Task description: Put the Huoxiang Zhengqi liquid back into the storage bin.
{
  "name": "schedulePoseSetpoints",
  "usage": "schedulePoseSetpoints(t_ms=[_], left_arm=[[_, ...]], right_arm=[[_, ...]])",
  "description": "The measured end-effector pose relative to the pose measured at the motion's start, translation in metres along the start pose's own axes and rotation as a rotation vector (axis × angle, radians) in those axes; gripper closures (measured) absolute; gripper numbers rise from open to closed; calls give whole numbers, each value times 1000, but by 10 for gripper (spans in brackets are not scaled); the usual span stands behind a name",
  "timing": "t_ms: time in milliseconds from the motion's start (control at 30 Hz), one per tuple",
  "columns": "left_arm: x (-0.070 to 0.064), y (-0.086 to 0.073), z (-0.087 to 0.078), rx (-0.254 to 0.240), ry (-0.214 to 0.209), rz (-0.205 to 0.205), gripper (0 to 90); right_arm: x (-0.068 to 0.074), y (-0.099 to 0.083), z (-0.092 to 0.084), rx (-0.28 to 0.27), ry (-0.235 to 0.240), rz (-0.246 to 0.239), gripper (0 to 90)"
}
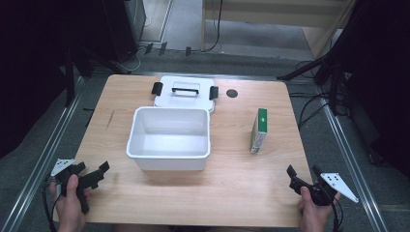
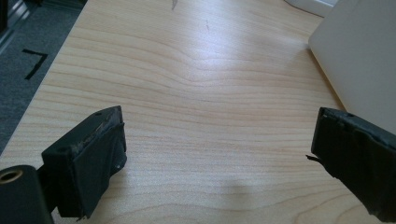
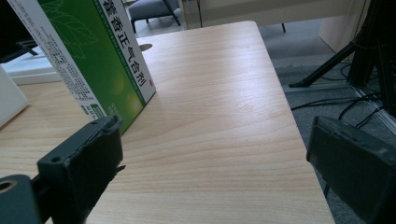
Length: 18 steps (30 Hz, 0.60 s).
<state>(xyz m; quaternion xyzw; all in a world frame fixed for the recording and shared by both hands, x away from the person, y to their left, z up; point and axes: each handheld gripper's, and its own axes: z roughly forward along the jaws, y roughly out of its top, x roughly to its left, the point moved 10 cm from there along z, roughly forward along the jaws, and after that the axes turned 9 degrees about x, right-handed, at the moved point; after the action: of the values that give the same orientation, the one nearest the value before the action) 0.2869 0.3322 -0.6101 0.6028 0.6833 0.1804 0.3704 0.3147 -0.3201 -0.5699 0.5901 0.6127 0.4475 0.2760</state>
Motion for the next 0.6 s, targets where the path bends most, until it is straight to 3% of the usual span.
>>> schedulePoseSetpoints(t_ms=[367,600], left_arm=[[0,0,0,-4,2,-3,39],[0,0,0,-1,3,0,39]], right_arm=[[9,1,-2,15,-13,-62,62],[29,4,-2,70,-27,-138,125]])
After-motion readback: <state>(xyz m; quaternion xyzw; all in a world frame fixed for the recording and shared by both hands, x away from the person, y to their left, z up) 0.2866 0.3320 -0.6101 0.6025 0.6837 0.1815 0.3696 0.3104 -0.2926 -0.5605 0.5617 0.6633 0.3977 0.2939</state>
